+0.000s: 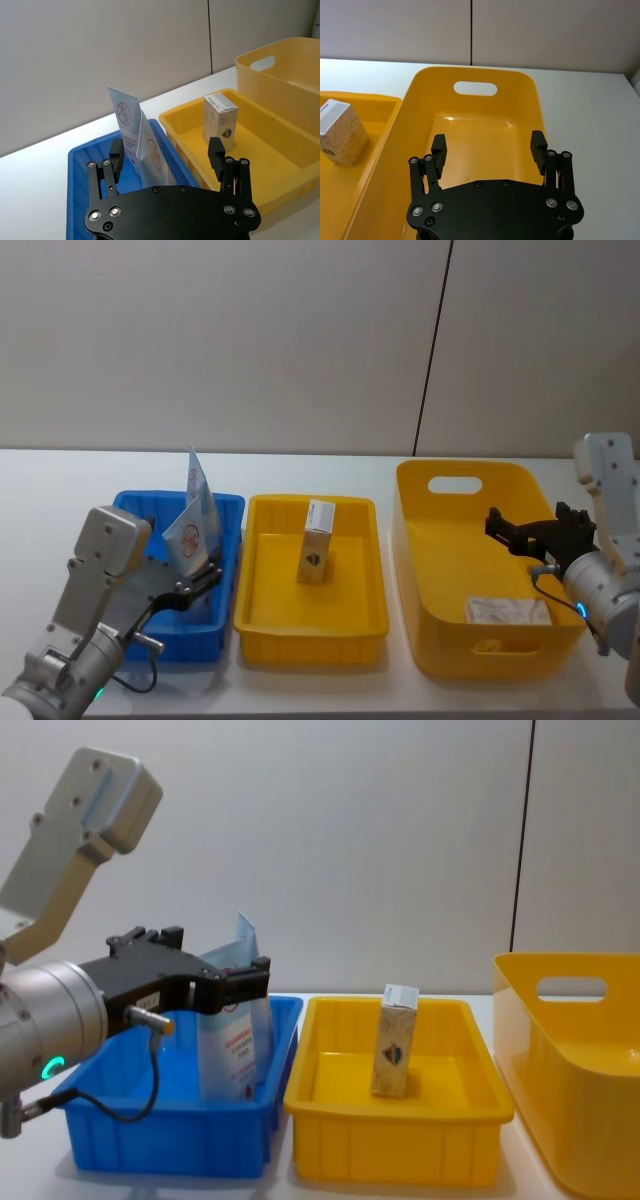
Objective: Bimanual collaborative sorting of washing and personal care products
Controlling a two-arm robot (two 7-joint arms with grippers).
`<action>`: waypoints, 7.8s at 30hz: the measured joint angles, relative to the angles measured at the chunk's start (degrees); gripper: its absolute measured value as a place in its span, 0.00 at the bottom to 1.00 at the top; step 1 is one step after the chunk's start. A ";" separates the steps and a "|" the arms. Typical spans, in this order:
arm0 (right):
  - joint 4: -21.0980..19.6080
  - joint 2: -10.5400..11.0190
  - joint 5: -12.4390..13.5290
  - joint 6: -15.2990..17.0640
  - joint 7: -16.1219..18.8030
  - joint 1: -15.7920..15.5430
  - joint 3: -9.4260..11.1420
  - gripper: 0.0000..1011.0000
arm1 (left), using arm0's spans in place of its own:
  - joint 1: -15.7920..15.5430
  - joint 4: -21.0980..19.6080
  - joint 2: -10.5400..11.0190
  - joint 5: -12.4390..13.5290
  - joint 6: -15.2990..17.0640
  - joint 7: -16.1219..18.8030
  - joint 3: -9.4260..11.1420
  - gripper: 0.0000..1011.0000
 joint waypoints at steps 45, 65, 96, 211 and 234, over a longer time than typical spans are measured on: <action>0.04 0.00 -0.01 0.01 -0.01 0.00 0.01 0.99 | -8.73 16.48 -3.62 -0.23 -2.81 -6.66 -1.48 0.99; 0.04 0.00 -0.01 0.01 -0.01 -0.01 0.01 0.99 | -9.99 18.34 -4.07 0.20 -3.82 -7.58 -1.39 0.58; 0.04 0.00 -0.01 0.01 -0.01 0.00 0.01 0.99 | -10.26 18.77 -4.17 0.30 -4.06 -7.79 -1.39 0.08; 1.00 0.58 -1.59 -4.15 1.06 0.83 -1.88 0.99 | -14.33 9.27 -3.46 4.11 -2.97 -12.48 -2.69 0.08; 1.08 3.28 -2.65 -16.35 10.48 3.30 -7.98 0.99 | -26.09 25.53 -7.18 -0.79 -14.06 -26.83 -1.71 0.08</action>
